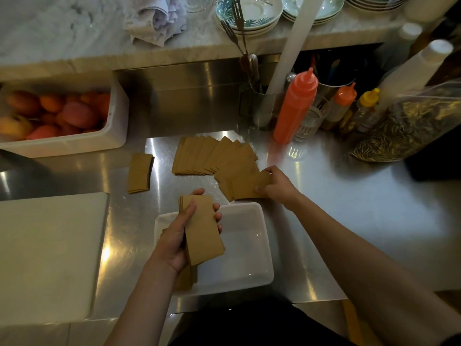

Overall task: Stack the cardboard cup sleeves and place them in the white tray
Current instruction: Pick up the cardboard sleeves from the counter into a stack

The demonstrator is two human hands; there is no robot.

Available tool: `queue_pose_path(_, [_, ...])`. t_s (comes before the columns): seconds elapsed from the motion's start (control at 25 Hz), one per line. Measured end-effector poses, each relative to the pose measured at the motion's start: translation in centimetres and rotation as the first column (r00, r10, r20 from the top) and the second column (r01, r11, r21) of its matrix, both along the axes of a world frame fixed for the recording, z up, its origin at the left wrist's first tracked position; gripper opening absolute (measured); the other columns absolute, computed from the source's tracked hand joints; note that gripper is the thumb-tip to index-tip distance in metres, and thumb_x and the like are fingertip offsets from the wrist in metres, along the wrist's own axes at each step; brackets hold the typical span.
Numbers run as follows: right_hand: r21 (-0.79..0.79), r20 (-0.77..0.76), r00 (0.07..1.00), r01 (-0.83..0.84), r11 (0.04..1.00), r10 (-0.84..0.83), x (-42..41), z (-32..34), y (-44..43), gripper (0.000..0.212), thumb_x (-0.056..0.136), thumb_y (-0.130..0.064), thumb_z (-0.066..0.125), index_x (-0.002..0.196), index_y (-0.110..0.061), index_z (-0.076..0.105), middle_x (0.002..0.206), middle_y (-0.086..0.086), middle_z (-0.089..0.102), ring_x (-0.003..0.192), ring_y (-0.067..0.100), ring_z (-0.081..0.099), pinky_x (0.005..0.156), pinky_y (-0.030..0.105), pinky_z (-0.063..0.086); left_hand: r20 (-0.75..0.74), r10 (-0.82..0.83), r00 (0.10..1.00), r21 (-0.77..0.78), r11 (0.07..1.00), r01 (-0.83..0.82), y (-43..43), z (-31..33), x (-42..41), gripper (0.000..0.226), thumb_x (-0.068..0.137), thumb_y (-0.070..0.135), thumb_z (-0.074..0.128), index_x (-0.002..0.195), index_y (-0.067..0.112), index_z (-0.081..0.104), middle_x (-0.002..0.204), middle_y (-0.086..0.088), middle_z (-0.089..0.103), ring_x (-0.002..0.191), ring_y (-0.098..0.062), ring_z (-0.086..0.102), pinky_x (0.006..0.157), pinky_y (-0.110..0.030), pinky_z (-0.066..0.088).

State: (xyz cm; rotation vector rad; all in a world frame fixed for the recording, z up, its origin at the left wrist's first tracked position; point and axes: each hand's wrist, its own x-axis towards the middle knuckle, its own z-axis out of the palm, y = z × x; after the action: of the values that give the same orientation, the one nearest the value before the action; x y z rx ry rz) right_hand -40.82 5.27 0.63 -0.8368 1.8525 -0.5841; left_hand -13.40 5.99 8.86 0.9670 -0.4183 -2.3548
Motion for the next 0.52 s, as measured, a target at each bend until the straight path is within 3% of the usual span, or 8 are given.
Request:
queue_pose_path(0.2, [0.066,-0.19,0.982,0.02,0.998,-0.007,1.3,-1.1,-1.1,0.059,0.07,-0.022,0.081,0.117,-0.013,0.046,0.109,0.005,0.05,0.089,0.02,0.049,0.06,0.024,0.041,0.006,0.015,1.0,0.0,1.0,-0.015,0.0,0.1,0.5,0.055,0.068,0.031,0.087,0.119,0.027,0.067,0.104,-0.016,0.069,0.09,-0.026,0.068,0.077,-0.045,0.058])
queue_pose_path(0.32, [0.058,-0.131,0.988,0.083,0.995,-0.075,1.7,-1.4,-1.0,0.056,0.068,-0.023,0.082,0.107,-0.019,0.042,0.104,0.003,0.051,0.087,0.02,0.053,0.059,0.026,0.043,0.001,0.024,1.0,0.007,1.0,-0.024,-0.1,0.1,0.6,0.055,0.068,0.03,0.086,0.12,0.027,0.067,0.104,-0.016,0.069,0.089,-0.026,0.068,0.077,-0.045,0.058])
queue_pose_path(0.52, [0.034,-0.023,0.99,0.139,0.99,-0.138,1.6,-1.0,-0.2,0.051,0.074,-0.017,0.074,0.111,-0.022,0.04,0.105,0.001,0.052,0.084,0.017,0.055,0.053,0.024,0.047,0.003,0.031,1.0,0.026,0.999,-0.031,-0.2,0.1,0.7,0.059,0.067,0.029,0.088,0.122,0.026,0.066,0.104,-0.016,0.07,0.089,-0.026,0.068,0.079,-0.044,0.058])
